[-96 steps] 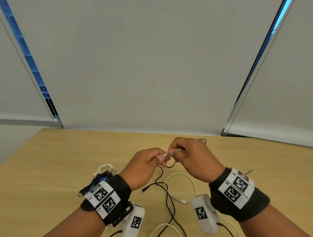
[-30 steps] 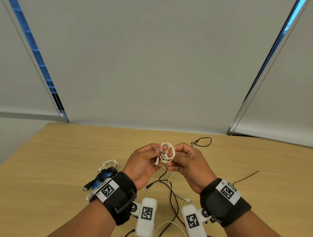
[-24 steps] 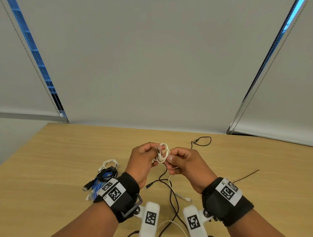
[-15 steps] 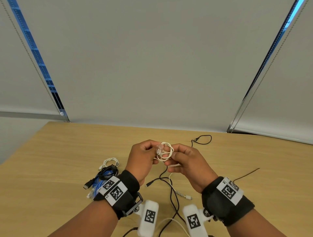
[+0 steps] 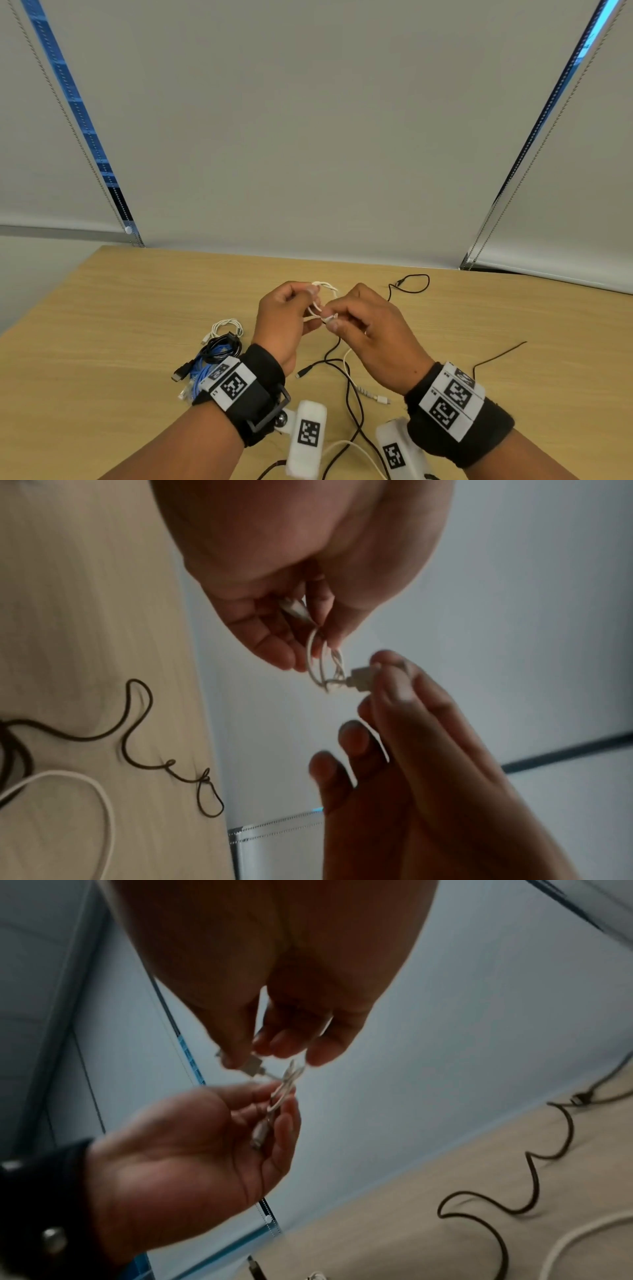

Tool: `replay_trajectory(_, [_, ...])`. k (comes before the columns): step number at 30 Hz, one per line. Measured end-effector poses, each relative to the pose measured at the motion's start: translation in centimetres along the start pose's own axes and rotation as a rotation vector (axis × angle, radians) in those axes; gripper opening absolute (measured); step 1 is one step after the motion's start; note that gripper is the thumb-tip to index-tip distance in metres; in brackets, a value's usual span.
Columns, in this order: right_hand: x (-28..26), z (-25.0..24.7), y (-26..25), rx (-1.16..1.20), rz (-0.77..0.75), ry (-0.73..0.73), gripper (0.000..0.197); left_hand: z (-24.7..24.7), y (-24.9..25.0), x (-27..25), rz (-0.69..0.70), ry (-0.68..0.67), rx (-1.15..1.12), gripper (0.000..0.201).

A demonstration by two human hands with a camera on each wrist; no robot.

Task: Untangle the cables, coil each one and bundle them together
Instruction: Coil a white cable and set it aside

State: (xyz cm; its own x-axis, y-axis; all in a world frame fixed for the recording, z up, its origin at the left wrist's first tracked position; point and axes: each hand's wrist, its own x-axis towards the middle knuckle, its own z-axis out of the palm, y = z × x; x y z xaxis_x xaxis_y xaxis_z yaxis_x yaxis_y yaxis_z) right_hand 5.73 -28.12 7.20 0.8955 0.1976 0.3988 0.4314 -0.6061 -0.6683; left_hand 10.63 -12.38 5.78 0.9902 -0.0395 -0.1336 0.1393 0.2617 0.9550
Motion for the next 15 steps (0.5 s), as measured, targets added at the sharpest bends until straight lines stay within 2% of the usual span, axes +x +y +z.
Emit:
replay_trajectory(2, [-0.2,-0.5,0.5,0.124,0.070,-0.129,0.015,-0.9,0.2,0.6,-0.035,0.057,-0.020,0.013])
replay_trajectory(5, [-0.3,-0.9,1.1,0.315,0.246,-0.204,0.023,-1.5,0.3,0.7,-0.071,0.006,-0.105,0.013])
replay_trajectory(7, [-0.1,-0.5,1.5,0.368,0.302,-0.177,0.022,-1.4,0.2,0.4,-0.078,-0.067,-0.107,0.012])
replay_trajectory(9, [0.1,0.3,1.9,0.392,0.369,-0.111,0.011,-1.3,-0.1,0.2,-0.090,-0.130,-0.098,0.014])
replay_trajectory(13, [0.6,1.8,2.4,0.585,0.570,-0.081,0.025,-2.0,-0.8,0.3,-0.134,-0.182,-0.046,0.015])
replay_trajectory(15, [0.8,2.4,2.5,0.637,0.623,-0.087,0.020,-2.8,-1.3,0.4,-0.152,-0.209,-0.014,0.015])
